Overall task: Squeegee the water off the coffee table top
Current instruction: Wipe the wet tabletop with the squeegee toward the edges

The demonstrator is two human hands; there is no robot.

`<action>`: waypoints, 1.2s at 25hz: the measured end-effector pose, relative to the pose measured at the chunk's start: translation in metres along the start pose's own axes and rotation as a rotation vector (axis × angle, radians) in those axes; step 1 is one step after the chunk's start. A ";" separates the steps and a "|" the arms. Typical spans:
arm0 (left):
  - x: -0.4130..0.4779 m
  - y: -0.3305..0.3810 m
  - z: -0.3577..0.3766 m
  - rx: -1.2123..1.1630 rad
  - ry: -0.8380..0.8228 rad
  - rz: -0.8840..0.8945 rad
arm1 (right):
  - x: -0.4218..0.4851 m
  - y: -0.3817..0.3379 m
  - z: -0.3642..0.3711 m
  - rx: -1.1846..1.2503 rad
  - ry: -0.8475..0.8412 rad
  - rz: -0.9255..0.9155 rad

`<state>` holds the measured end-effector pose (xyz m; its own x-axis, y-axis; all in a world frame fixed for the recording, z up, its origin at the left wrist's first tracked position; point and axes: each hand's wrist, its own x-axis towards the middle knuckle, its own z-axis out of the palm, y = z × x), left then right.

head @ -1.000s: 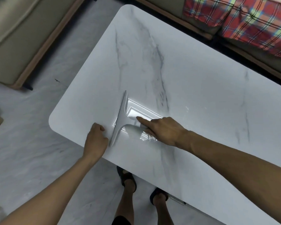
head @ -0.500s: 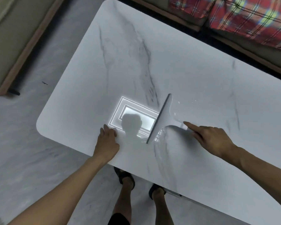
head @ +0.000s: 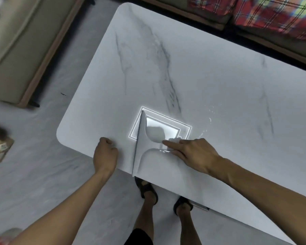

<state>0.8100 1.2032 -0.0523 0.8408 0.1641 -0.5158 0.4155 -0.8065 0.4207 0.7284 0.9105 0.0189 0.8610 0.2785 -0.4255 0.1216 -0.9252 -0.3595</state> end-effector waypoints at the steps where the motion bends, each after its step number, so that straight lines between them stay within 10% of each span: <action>1: 0.004 -0.010 -0.011 0.005 0.042 -0.033 | 0.025 -0.023 0.005 -0.024 -0.066 -0.086; 7: 0.022 -0.055 -0.041 0.056 -0.028 -0.051 | 0.124 -0.090 0.023 -0.165 -0.136 -0.259; 23: -0.017 -0.007 0.031 0.375 -0.375 0.256 | -0.122 0.054 0.023 0.034 -0.028 0.482; 30: -0.039 -0.017 0.029 0.166 -0.171 0.169 | -0.038 -0.033 0.055 0.072 -0.110 0.016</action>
<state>0.7602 1.1946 -0.0611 0.8168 -0.0669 -0.5731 0.2004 -0.8985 0.3905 0.6643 0.9444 0.0009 0.8027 0.2940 -0.5188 0.0692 -0.9101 -0.4086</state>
